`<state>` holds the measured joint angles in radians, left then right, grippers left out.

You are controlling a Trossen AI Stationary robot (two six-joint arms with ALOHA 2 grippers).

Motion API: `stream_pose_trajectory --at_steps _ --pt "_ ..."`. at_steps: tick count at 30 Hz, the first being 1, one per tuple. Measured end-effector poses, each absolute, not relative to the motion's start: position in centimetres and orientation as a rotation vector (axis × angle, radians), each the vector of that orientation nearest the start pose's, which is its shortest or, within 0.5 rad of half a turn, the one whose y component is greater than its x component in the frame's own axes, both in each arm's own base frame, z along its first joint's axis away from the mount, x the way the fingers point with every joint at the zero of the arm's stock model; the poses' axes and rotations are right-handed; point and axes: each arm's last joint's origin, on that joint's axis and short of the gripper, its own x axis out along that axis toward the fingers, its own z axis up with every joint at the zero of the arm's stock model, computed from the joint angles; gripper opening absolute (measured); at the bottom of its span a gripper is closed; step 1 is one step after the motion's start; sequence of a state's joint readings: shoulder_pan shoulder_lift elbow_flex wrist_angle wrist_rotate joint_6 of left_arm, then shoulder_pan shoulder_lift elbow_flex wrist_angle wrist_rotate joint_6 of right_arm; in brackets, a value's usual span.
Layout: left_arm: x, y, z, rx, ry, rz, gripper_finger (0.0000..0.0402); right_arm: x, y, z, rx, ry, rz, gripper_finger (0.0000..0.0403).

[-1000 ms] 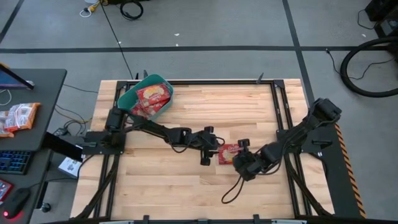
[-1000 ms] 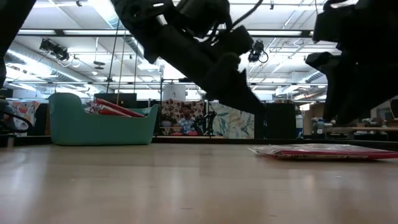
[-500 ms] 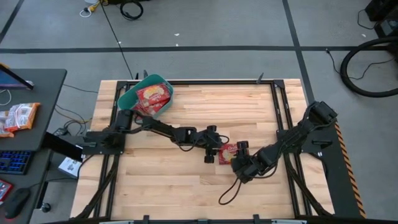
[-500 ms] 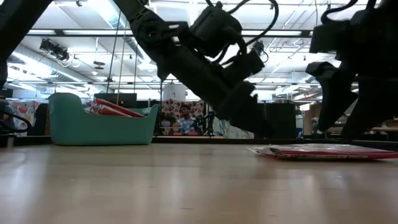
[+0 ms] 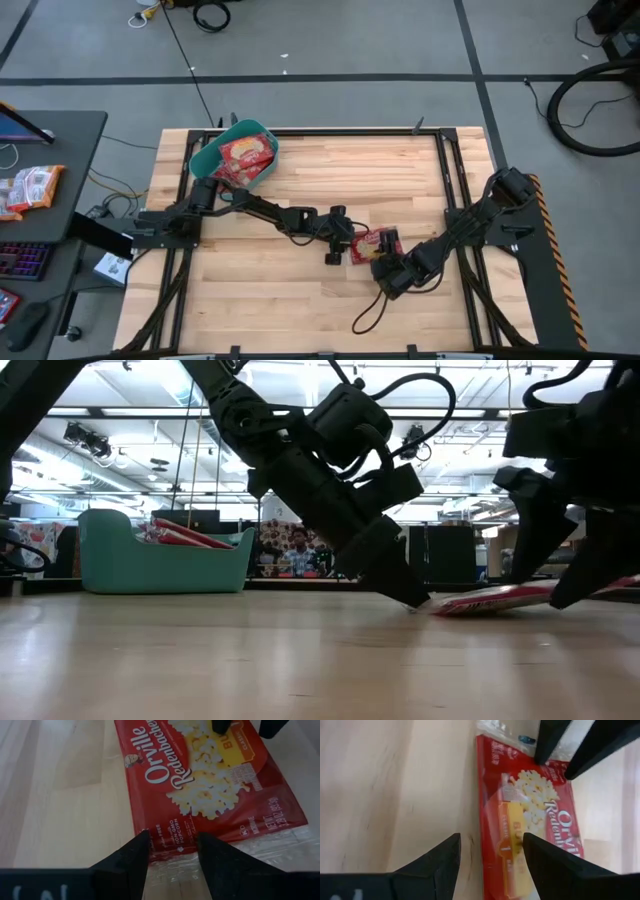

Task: Sort popcorn bags into baskets
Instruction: Put the red popcorn bag into the green bin

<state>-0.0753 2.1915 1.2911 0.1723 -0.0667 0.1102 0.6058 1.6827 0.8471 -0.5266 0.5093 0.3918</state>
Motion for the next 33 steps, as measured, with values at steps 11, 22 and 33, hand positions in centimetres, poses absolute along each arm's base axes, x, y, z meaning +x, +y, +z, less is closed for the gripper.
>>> stream_pose_trajectory --at_steps 11,22,33 --pt "44.3 -3.1 9.8 0.155 0.735 -0.048 0.0171 23.7 14.7 12.7 -0.504 1.128 -0.137 0.0219" --pt "44.3 -3.1 9.7 0.152 0.739 -0.045 0.0171 23.9 14.4 11.3 -0.695 1.101 -0.215 0.0186" --pt "43.8 -3.1 10.9 0.172 0.758 -0.056 0.0171 24.1 14.3 11.5 -0.667 1.107 -0.212 0.0025"
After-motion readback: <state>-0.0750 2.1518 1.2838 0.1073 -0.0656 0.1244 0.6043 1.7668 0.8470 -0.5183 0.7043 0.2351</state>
